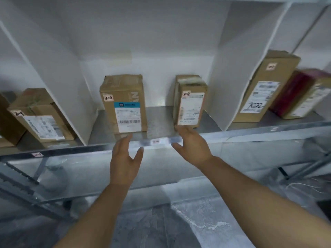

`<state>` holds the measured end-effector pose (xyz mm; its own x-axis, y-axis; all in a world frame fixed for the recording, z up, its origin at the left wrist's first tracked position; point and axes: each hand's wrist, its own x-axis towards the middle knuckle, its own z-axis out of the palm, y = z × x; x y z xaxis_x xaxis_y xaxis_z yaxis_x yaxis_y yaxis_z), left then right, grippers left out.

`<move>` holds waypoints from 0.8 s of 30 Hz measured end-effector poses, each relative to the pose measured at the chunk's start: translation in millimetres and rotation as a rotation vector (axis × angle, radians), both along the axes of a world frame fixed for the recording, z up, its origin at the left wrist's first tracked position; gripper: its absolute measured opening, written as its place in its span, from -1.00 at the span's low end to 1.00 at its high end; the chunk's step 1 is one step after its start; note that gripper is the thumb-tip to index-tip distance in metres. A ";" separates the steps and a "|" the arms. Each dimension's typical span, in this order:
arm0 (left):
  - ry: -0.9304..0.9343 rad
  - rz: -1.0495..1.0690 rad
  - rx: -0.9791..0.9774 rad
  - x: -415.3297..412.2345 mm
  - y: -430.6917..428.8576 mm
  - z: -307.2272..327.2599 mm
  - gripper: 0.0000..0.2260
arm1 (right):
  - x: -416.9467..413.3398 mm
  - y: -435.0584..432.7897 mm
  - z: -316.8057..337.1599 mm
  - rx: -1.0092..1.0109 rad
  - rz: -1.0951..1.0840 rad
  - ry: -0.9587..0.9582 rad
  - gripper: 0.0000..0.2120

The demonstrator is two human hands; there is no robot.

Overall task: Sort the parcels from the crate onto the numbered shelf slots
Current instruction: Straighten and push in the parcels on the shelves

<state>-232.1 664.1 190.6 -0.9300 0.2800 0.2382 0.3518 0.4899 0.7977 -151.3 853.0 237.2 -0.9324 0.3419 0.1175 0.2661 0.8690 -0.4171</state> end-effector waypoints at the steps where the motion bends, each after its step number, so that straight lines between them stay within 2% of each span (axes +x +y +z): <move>1: 0.022 -0.023 -0.035 12.1 8.3 2.7 -0.54 | 9.6 5.5 2.2 0.020 0.005 0.008 -0.47; 7: 0.170 -0.145 -0.150 70.6 80.3 19.8 -0.60 | 62.4 63.8 8.4 0.061 -0.018 0.063 -0.53; 13: 0.222 -0.219 -0.167 112.2 180.1 34.4 -0.58 | 110.7 155.9 16.3 0.051 -0.073 0.086 -0.60; 19: 0.121 -0.307 -0.138 141.2 277.1 36.9 -0.52 | 140.3 257.3 16.8 0.068 -0.105 0.077 -0.61; 24: -0.044 -0.249 -0.155 136.5 323.2 30.8 -0.40 | 139.6 311.4 7.3 -0.028 -0.126 0.059 -0.57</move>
